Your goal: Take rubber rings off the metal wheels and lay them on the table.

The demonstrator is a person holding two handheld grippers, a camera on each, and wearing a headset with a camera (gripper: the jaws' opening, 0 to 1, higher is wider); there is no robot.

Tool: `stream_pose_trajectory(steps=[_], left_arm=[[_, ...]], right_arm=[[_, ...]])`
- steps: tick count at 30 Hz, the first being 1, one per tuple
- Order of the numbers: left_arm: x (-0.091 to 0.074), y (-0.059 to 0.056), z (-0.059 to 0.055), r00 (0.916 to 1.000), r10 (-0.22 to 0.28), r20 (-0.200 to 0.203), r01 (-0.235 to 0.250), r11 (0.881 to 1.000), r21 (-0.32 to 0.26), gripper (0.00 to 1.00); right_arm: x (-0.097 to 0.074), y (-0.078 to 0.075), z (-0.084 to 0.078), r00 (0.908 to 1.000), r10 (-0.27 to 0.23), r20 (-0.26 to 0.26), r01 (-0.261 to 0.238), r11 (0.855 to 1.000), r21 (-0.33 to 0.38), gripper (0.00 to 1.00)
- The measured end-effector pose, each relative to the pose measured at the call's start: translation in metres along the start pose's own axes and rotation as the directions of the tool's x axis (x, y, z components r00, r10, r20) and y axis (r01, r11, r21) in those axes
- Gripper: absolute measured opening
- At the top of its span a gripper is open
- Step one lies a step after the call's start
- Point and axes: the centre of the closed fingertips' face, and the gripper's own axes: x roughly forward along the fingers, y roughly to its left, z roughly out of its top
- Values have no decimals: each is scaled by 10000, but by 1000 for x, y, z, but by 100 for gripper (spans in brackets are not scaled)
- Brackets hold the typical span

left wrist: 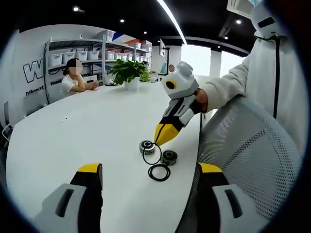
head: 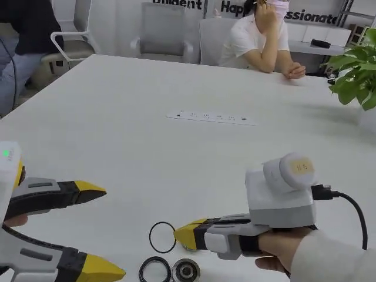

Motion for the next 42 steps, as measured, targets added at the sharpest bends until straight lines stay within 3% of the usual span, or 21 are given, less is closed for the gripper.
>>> stream_pose_trajectory(steps=[3,10,15,21,42], left_arm=[[5,-4,-7,9994,-221,-263,215,9995,-212,81],[7,-7,-12,9986,-360,-395,344,9986,-399,84],[10,-10,-16,9973,-479,-564,456,9981,-425,84],[14,-17,-26,9912,-793,-1058,756,9964,-387,84],[13,-21,-29,9883,-921,-1216,872,9951,-458,82]], right_arm=[[5,6,-6,9995,147,-295,-153,9997,-211,0],[13,16,-17,9959,442,-785,-477,9979,-431,0],[15,13,-26,9930,360,-1128,-420,9978,-509,0],[17,11,-33,9897,183,-1422,-299,9964,-798,0],[17,-2,-34,9886,-385,-1455,222,9934,-1123,0]])
